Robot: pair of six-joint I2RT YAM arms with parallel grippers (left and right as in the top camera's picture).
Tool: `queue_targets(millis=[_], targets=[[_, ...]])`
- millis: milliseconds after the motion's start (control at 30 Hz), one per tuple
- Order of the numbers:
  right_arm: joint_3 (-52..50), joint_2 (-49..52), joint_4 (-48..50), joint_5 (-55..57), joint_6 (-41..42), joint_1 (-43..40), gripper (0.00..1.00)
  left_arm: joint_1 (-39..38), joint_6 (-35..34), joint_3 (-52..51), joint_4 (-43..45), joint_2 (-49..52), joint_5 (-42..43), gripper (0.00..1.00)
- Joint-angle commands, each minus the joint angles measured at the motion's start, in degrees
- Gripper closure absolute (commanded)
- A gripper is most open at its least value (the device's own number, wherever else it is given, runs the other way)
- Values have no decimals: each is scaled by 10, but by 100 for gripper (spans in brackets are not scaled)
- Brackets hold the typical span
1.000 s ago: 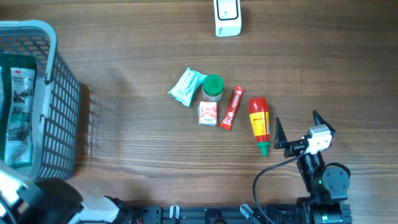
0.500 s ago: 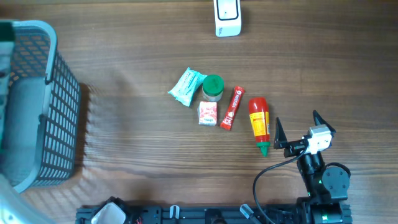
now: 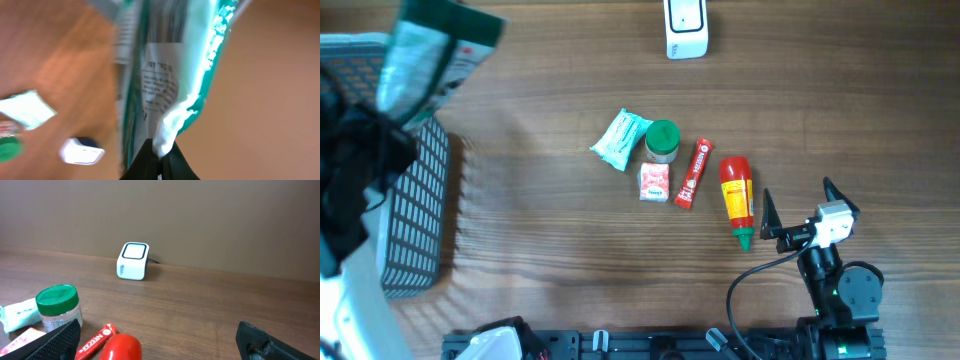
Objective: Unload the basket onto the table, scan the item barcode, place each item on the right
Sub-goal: 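Lift the 3M bag out and lay it left of the jar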
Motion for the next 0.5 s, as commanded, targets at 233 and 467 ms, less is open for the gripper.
queue_targets(millis=[233,467], targets=[[-1,-3,3,10,-10,2,0,-141,-90,5,-15,149,-3,96],[-1,-3,3,10,-10,2,0,-215,-90,5,2,197,-6,96]])
